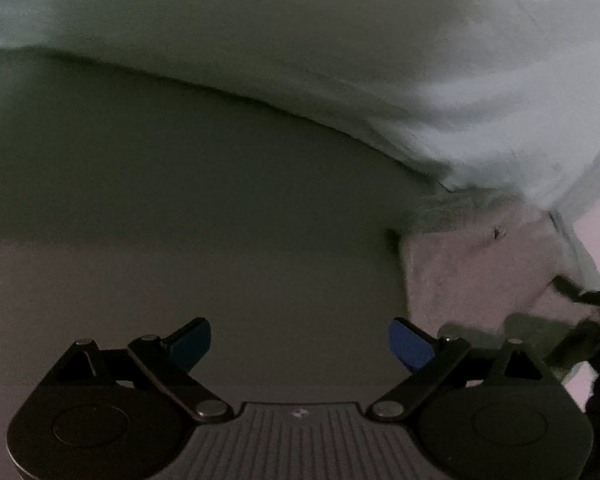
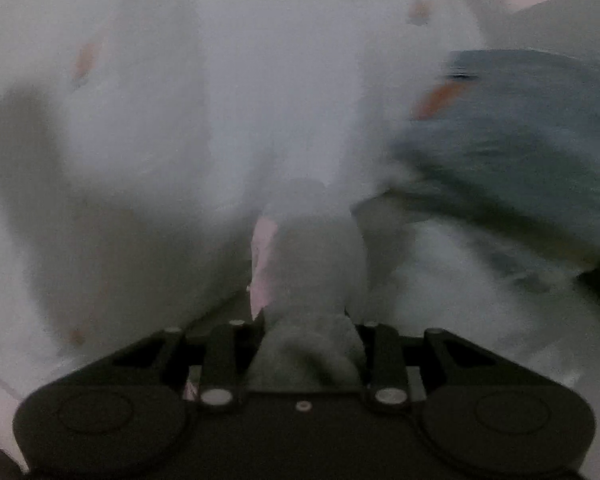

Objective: Fold clothes

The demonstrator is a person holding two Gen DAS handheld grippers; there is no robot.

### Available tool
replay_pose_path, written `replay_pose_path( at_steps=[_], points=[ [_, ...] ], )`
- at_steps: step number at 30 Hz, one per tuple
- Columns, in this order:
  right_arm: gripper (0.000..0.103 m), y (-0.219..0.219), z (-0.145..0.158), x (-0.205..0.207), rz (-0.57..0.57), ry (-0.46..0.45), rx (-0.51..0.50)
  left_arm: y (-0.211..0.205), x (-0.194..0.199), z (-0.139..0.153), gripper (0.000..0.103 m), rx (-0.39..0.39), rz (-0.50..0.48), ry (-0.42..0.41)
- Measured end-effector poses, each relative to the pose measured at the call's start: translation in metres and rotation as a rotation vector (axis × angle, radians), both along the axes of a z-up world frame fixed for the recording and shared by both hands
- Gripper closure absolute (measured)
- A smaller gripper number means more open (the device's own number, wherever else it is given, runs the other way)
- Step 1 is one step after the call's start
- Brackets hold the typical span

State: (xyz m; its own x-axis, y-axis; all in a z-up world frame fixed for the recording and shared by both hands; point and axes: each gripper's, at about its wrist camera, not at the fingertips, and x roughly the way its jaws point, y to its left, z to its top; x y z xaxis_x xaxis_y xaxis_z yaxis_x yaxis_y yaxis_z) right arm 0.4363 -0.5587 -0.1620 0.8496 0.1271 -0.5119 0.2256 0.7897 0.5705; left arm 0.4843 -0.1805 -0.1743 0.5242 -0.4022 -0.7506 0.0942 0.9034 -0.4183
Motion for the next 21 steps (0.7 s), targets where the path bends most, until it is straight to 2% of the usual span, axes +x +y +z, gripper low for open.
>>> replay_pose_path(
  at_steps=[1, 4, 5, 6, 7, 8, 10, 12, 15, 17, 18, 19, 21],
  points=[
    [0.064, -0.027, -0.014, -0.001, -0.009, 0.034, 0.003, -0.021, 0.003, 0.0, 0.007, 0.014, -0.025, -0.006],
    [0.054, -0.082, -0.073, 0.004, -0.01, 0.223, -0.012, -0.078, 0.011, -0.005, 0.007, 0.06, -0.101, -0.014],
    [0.046, -0.095, -0.09, 0.001, 0.007, 0.235, 0.011, -0.097, 0.013, -0.008, 0.007, 0.09, -0.121, -0.006],
    [0.043, -0.103, -0.095, -0.004, 0.019, 0.203, 0.036, -0.116, 0.014, -0.011, 0.007, 0.113, -0.143, -0.001],
    [0.035, -0.108, -0.096, -0.009, 0.027, 0.178, 0.054, -0.133, 0.015, -0.014, 0.007, 0.124, -0.165, 0.0],
    [0.032, -0.111, -0.095, -0.012, 0.03, 0.178, 0.054, -0.15, 0.016, -0.019, 0.007, 0.133, -0.185, 0.002],
    [0.032, -0.113, -0.093, -0.015, 0.059, 0.171, 0.017, -0.178, 0.021, -0.033, 0.007, 0.166, -0.201, 0.011],
    [0.032, -0.118, -0.095, -0.012, 0.089, 0.165, 0.027, -0.199, 0.029, -0.042, 0.007, 0.209, -0.193, 0.022],
    [0.032, -0.126, -0.094, -0.003, 0.14, 0.157, 0.03, -0.204, 0.043, -0.049, 0.007, 0.201, -0.188, 0.04],
    [0.028, -0.13, -0.092, 0.007, 0.177, 0.146, 0.013, -0.203, 0.051, -0.053, 0.007, 0.191, -0.183, 0.053],
    [0.023, -0.134, -0.093, 0.012, 0.183, 0.14, 0.023, -0.199, 0.053, -0.053, 0.006, 0.188, -0.176, 0.058],
    [0.021, -0.137, -0.094, 0.017, 0.19, 0.135, 0.034, -0.201, 0.057, -0.055, 0.0, 0.179, -0.173, 0.059],
    [0.015, -0.142, -0.097, 0.022, 0.198, 0.112, 0.07, -0.205, 0.063, -0.055, 0.0, 0.171, -0.177, 0.045]
  ],
)
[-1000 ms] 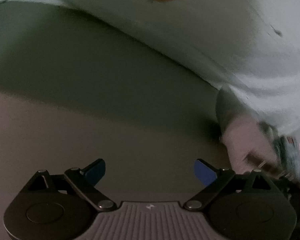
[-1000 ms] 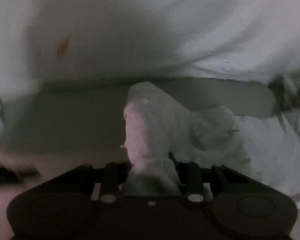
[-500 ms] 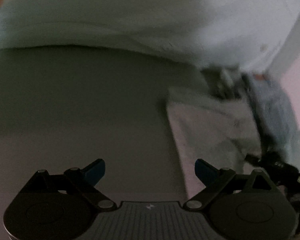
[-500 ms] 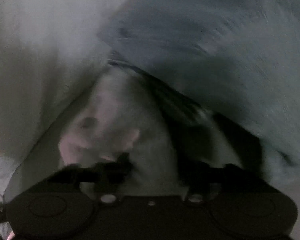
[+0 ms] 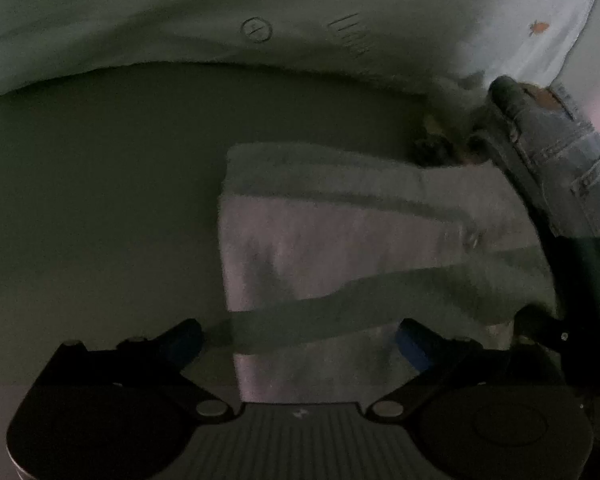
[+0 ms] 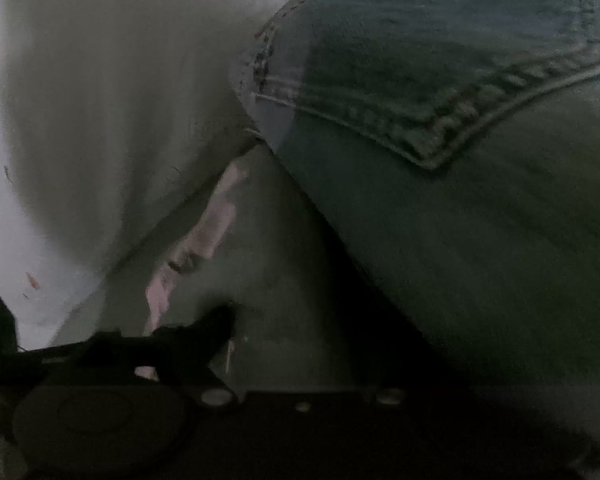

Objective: Fold clothes

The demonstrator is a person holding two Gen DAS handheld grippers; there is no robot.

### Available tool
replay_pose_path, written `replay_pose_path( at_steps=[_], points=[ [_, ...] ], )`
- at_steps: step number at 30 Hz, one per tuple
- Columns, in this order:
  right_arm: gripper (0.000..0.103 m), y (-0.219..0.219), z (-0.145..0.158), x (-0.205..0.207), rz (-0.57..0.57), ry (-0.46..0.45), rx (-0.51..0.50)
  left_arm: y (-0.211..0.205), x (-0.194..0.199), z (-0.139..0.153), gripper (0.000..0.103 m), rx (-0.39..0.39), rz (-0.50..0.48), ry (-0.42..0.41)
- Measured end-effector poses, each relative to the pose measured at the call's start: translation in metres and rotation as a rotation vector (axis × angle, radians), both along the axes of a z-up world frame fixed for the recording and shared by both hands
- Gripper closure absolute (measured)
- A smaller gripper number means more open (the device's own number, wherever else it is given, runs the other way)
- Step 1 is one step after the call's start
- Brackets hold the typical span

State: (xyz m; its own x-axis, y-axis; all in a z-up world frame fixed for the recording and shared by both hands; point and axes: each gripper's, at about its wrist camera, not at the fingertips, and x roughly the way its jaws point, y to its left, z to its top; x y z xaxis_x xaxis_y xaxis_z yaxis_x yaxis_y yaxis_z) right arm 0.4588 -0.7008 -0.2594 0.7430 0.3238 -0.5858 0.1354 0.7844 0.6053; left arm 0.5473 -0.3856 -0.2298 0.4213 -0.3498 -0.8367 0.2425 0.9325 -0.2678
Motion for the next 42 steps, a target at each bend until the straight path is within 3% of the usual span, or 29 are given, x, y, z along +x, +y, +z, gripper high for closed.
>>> replay_pose_path(
  at_steps=[4, 9, 13, 15, 16, 17, 19, 20, 22, 24, 26, 34, 38, 42],
  points=[
    [0.007, -0.006, 0.0, 0.009, 0.012, -0.013, 0.023, -0.011, 0.01, -0.003, 0.0, 0.031, -0.041, -0.054],
    [0.001, -0.004, -0.001, 0.014, 0.005, -0.045, 0.002, -0.009, 0.02, -0.006, 0.001, -0.034, -0.007, -0.096],
    [0.002, 0.021, 0.012, 0.003, 0.05, -0.025, -0.101, -0.013, 0.03, -0.005, 0.001, -0.083, 0.01, -0.095],
    [0.01, 0.028, 0.015, 0.01, 0.074, -0.014, -0.109, -0.017, 0.031, -0.003, 0.005, -0.087, 0.001, -0.099],
    [0.013, 0.03, 0.017, 0.011, 0.065, -0.003, -0.12, -0.019, 0.029, -0.001, 0.017, -0.069, -0.001, -0.107],
    [0.016, 0.032, 0.019, 0.012, 0.057, 0.008, -0.131, -0.02, 0.026, 0.001, 0.035, -0.051, -0.002, -0.115],
    [0.039, 0.029, 0.021, 0.009, 0.033, 0.018, -0.137, -0.022, 0.023, 0.004, 0.056, -0.051, -0.006, -0.111],
    [0.042, 0.026, 0.022, 0.007, 0.032, 0.015, -0.112, -0.023, 0.022, 0.005, 0.069, -0.059, -0.008, -0.104],
    [0.05, 0.023, 0.025, 0.0, 0.037, 0.003, -0.095, -0.025, 0.018, 0.01, 0.077, -0.061, -0.009, -0.107],
    [0.057, 0.036, 0.039, -0.008, 0.077, -0.055, -0.183, -0.027, 0.012, 0.018, 0.08, -0.058, -0.009, -0.122],
    [0.06, 0.048, 0.053, -0.021, 0.117, -0.115, -0.244, -0.026, 0.002, 0.031, 0.081, -0.066, -0.015, -0.147],
    [0.064, 0.04, 0.115, -0.062, 0.037, -0.249, -0.141, -0.016, -0.052, 0.109, 0.081, -0.116, -0.077, -0.309],
    [0.064, 0.032, 0.152, -0.057, -0.015, -0.326, -0.122, -0.025, -0.07, 0.161, 0.084, -0.193, -0.129, -0.402],
    [0.064, -0.011, 0.205, -0.077, -0.059, -0.42, -0.103, -0.055, -0.089, 0.222, 0.085, -0.284, -0.214, -0.542]
  ],
)
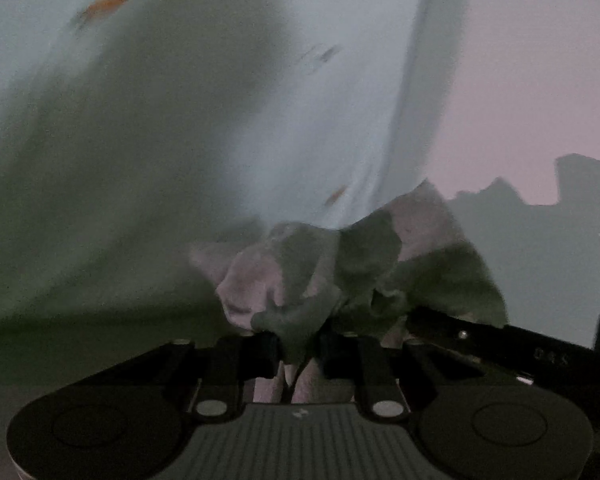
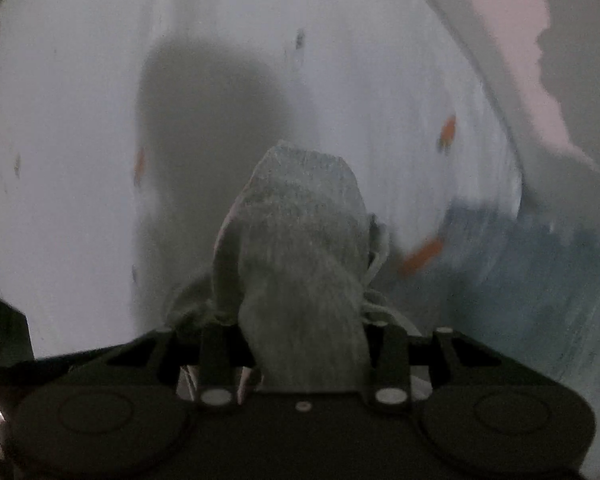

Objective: Fold clothes

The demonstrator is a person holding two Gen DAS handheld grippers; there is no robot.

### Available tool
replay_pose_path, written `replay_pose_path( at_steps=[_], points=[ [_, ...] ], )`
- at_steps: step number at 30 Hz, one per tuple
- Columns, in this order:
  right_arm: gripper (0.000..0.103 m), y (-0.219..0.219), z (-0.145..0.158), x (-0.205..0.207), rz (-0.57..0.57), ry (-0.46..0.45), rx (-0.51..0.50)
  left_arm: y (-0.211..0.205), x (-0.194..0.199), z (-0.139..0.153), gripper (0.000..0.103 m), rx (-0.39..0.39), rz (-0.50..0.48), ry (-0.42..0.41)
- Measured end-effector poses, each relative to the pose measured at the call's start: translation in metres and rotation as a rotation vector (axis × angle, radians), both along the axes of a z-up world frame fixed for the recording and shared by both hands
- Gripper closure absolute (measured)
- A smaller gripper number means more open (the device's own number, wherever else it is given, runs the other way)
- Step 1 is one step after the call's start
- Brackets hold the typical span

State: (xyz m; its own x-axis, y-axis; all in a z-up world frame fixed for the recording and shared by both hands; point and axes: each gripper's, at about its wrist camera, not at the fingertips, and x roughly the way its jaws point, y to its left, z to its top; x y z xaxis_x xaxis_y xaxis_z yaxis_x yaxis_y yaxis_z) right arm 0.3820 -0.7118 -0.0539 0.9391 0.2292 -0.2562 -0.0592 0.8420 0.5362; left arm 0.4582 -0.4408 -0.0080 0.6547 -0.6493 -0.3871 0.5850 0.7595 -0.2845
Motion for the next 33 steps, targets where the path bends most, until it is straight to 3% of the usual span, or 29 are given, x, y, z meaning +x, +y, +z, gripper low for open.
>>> replay_pose_path(
  at_steps=[4, 7, 8, 10, 14, 16, 20, 21, 22, 23, 24, 25, 29, 31, 33],
  points=[
    [0.063, -0.057, 0.06, -0.011, -0.034, -0.056, 0.015, -0.032, -0.004, 0.042, 0.085, -0.129, -0.094, -0.039],
    [0.054, -0.095, 0.083, 0.004, -0.019, -0.035, 0.0, -0.063, 0.012, 0.039, 0.081, -0.135, -0.083, -0.019],
    [0.05, -0.109, 0.08, 0.016, -0.018, -0.009, -0.013, -0.076, 0.022, 0.028, 0.077, -0.1, -0.063, 0.006],
    [0.03, -0.124, 0.061, 0.049, -0.059, 0.058, -0.124, -0.101, 0.046, -0.001, 0.047, -0.002, -0.034, 0.063],
    [0.026, -0.135, 0.013, 0.083, -0.192, 0.191, -0.369, -0.116, 0.081, -0.057, 0.045, 0.19, 0.047, 0.151],
    [0.026, -0.128, 0.002, 0.08, -0.226, 0.203, -0.445, -0.11, 0.085, -0.066, 0.044, 0.187, 0.063, 0.172],
    [0.025, -0.1, 0.0, 0.051, -0.312, 0.089, -0.586, -0.118, 0.078, -0.063, 0.033, 0.167, 0.046, 0.139],
    [0.028, -0.096, -0.001, 0.046, -0.329, 0.067, -0.597, -0.122, 0.077, -0.063, 0.032, 0.162, 0.033, 0.125],
    [0.04, -0.092, -0.001, 0.041, -0.346, 0.045, -0.609, -0.126, 0.078, -0.065, 0.032, 0.151, 0.017, 0.117],
    [0.05, -0.09, -0.005, 0.037, -0.349, 0.04, -0.594, -0.133, 0.082, -0.067, 0.032, 0.14, 0.001, 0.112],
    [0.066, -0.09, -0.013, 0.036, -0.359, 0.05, -0.567, -0.14, 0.086, -0.069, 0.032, 0.131, -0.013, 0.107],
    [0.07, -0.091, -0.024, 0.037, -0.377, 0.075, -0.541, -0.148, 0.088, -0.07, 0.032, 0.127, -0.024, 0.1],
    [0.07, -0.103, -0.068, 0.034, -0.448, 0.216, -0.409, -0.187, 0.09, -0.086, 0.029, 0.147, -0.06, 0.066],
    [0.067, -0.11, -0.091, 0.036, -0.465, 0.243, -0.31, -0.204, 0.097, -0.103, 0.019, 0.148, -0.096, 0.088],
    [0.06, -0.109, -0.095, 0.038, -0.498, 0.247, -0.304, -0.207, 0.102, -0.122, 0.017, 0.149, -0.098, 0.109]
  ],
)
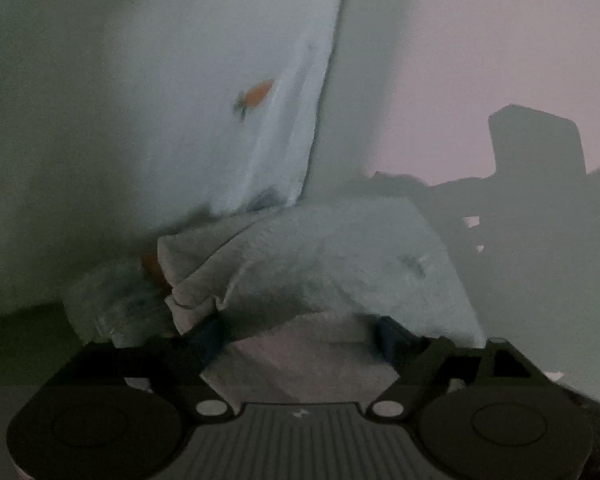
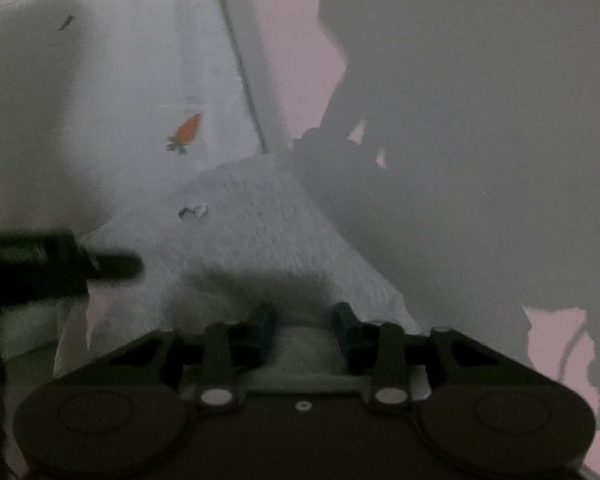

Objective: Fold clothes

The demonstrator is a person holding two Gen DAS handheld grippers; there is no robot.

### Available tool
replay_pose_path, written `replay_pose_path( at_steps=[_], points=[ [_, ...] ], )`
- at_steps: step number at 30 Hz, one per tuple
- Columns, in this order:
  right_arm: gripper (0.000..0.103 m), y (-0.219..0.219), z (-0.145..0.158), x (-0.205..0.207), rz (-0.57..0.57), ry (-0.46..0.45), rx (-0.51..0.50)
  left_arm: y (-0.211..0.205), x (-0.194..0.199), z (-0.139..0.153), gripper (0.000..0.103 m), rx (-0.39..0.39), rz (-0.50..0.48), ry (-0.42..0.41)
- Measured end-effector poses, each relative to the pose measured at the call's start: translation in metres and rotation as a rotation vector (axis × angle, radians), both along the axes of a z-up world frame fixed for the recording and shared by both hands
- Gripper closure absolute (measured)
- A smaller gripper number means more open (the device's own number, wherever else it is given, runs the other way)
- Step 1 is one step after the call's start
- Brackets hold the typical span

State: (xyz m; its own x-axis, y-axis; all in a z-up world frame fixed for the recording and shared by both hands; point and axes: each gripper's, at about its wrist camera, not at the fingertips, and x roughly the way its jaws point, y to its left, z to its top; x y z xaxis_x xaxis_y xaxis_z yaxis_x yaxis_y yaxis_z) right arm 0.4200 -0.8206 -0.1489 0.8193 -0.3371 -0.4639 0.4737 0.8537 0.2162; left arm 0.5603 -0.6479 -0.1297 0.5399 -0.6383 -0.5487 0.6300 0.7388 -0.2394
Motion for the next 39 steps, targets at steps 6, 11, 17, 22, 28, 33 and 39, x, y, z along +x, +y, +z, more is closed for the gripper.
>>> replay_pose_path(
  at_steps=[6, 11, 17, 22, 28, 33, 39],
  points=[
    [0.013, 0.009, 0.032, 0.0, -0.01, 0.021, -0.029, 0.023, -0.01, 0.02, 0.017, 0.031, -0.014, -0.029],
    [0.003, 0.029, 0.065, -0.03, 0.014, -0.051, 0.06, 0.08, -0.052, 0.067, 0.011, 0.021, 0.071, -0.126],
    [0.0, 0.083, 0.106, -0.068, 0.088, -0.101, 0.008, 0.168, -0.113, 0.121, 0.001, -0.038, 0.193, -0.206],
    [0.0, 0.145, 0.127, -0.097, 0.172, -0.118, -0.031, 0.249, -0.181, 0.147, 0.0, -0.032, 0.306, -0.245],
    [0.0, 0.233, 0.147, -0.151, 0.225, -0.116, -0.059, 0.352, -0.259, 0.156, 0.0, -0.039, 0.429, -0.236],
    [0.0, 0.306, 0.155, -0.206, 0.308, -0.112, -0.06, 0.404, -0.327, 0.145, 0.0, 0.06, 0.467, -0.253],
    [0.0, 0.385, 0.157, -0.282, 0.355, -0.074, -0.13, 0.467, -0.41, 0.138, 0.0, 0.067, 0.514, -0.222]
  ],
)
